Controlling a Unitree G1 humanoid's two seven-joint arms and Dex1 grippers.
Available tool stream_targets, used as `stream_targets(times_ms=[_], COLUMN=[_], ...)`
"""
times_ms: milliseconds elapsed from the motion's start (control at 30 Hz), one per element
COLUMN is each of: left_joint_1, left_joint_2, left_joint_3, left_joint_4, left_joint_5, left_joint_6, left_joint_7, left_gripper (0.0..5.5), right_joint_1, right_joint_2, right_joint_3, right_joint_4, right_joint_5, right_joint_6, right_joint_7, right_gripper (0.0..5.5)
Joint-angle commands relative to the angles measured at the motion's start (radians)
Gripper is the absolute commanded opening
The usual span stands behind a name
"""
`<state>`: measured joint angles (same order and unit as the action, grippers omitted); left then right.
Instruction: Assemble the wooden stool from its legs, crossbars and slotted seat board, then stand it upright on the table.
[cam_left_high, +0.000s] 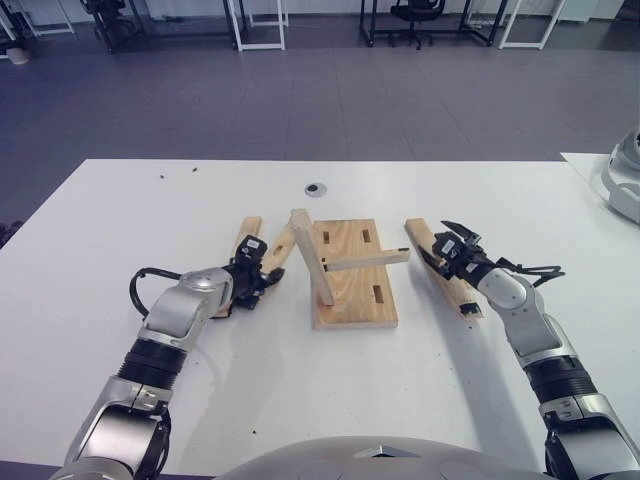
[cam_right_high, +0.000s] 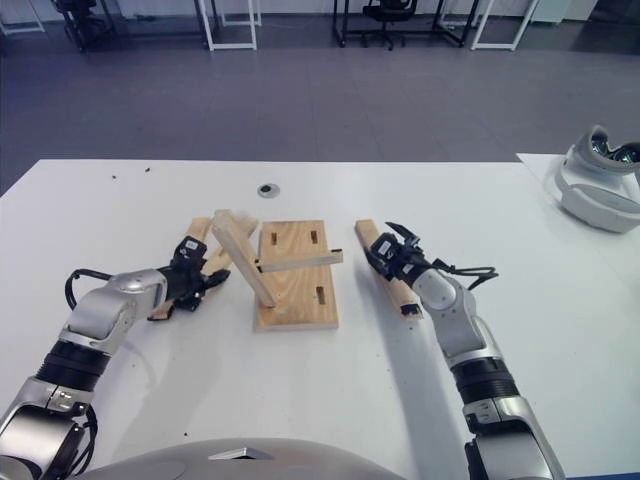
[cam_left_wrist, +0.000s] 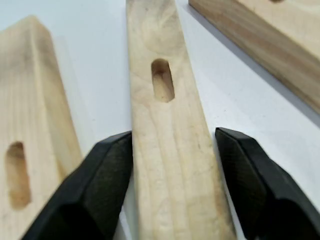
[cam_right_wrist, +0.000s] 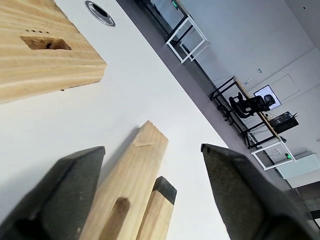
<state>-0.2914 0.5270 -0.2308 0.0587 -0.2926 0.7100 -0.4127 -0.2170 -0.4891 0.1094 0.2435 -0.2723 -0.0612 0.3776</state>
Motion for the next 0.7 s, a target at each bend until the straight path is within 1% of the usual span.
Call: stream_targets(times_ms=[33,100,167,200,267,367,400,467,533,600,700], left_joint_1=[0.031,0.027,0.013,-0.003,-0.064,-0.223,-0.273,-0.364,-0.412,-0.433,-0.437], left_joint_2=[0.019,0.002,-0.035,-0.061,-0.100,-0.126,-0.130,-0.146,-0.145,-0.143,-0.149], left_joint_3=[-0.034,-0.019,0.033,0.070,0.153,0.271,0.288,0.301,0.284,0.257,0.224], left_joint_4=[0.001,-0.028,-0.064,-0.080,-0.106,-0.124,-0.130,-0.128,-0.113,-0.100,-0.116], left_joint_5=[0.072,0.073,0.049,0.023,-0.019,-0.094,-0.117,-0.148,-0.129,-0.097,-0.074], left_joint_6=[0.003,0.004,0.020,0.020,0.015,-0.058,-0.087,-0.161,-0.243,-0.326,-0.399], left_joint_7=[-0.027,-0.020,0.002,0.009,0.023,-0.012,-0.041,-0.103,-0.150,-0.192,-0.235], left_gripper=[2.37,2.17,2.14,2.13,2.12,2.12,2.12,2.12,2.12,2.12,2.12], right_joint_1=[0.015,0.013,0.010,0.001,-0.062,-0.244,-0.311,-0.447,-0.538,-0.607,-0.679], right_joint_2=[0.000,-0.001,0.005,0.018,0.059,0.123,0.147,0.209,0.269,0.325,0.379], right_joint_3=[-0.001,0.001,-0.016,-0.044,-0.137,-0.276,-0.310,-0.350,-0.366,-0.397,-0.444], right_joint_4=[-0.013,-0.014,-0.024,-0.037,-0.075,-0.154,-0.178,-0.208,-0.209,-0.201,-0.188], right_joint_5=[0.000,0.000,0.029,0.078,0.247,0.601,0.727,0.939,1.063,1.170,1.295], right_joint_6=[0.009,0.009,0.014,0.031,0.099,0.288,0.369,0.526,0.621,0.682,0.737], right_joint_7=[-0.011,-0.012,-0.004,0.008,0.045,0.131,0.148,0.137,0.088,0.029,-0.060], right_gripper=[3.60,3.60,3.60,3.60,3.60,3.60,3.80,4.16,4.41,4.41,4.41])
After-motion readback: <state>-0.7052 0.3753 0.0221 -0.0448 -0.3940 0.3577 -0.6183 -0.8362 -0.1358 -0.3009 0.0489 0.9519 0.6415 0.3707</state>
